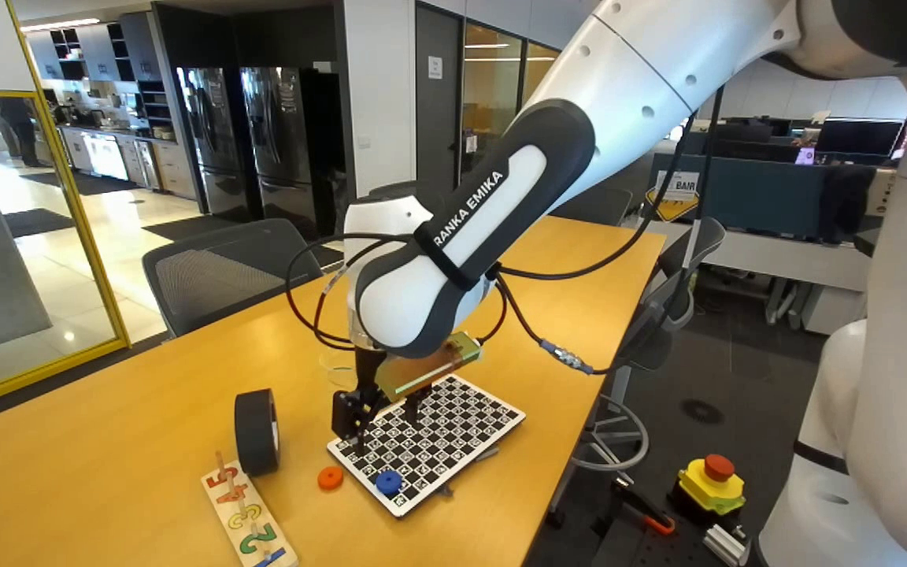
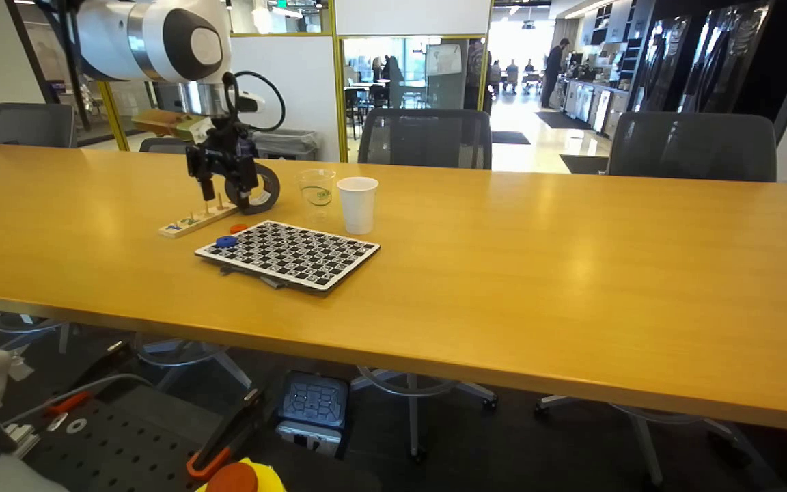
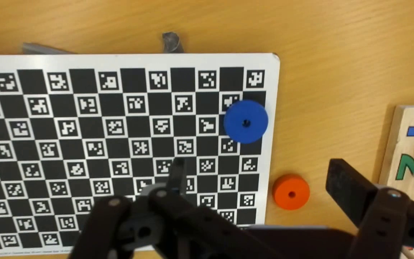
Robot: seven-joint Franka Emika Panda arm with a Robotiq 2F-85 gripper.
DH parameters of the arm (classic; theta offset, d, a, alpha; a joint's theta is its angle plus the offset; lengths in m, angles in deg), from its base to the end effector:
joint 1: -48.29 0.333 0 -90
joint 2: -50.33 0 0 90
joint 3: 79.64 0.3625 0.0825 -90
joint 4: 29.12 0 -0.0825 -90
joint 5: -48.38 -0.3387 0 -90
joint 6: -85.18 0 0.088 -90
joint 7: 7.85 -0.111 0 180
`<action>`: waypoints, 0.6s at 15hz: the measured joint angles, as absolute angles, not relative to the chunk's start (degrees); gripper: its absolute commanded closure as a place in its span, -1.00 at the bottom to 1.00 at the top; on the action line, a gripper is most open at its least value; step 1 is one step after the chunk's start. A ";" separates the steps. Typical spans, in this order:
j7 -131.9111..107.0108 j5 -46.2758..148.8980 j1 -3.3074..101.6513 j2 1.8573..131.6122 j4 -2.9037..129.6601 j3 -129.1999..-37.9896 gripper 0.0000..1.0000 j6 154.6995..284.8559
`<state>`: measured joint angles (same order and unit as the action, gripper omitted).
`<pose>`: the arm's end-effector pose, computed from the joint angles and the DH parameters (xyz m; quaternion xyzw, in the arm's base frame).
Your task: Put two rings in the clear cup and the rest in the white cup
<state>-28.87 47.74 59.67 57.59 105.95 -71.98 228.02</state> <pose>0.4624 0.1586 0.3548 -0.9997 0.0223 -0.0006 0.0128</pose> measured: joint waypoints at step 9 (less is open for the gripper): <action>-33.04 54.10 60.99 60.73 109.67 -72.27 -1.00 235.84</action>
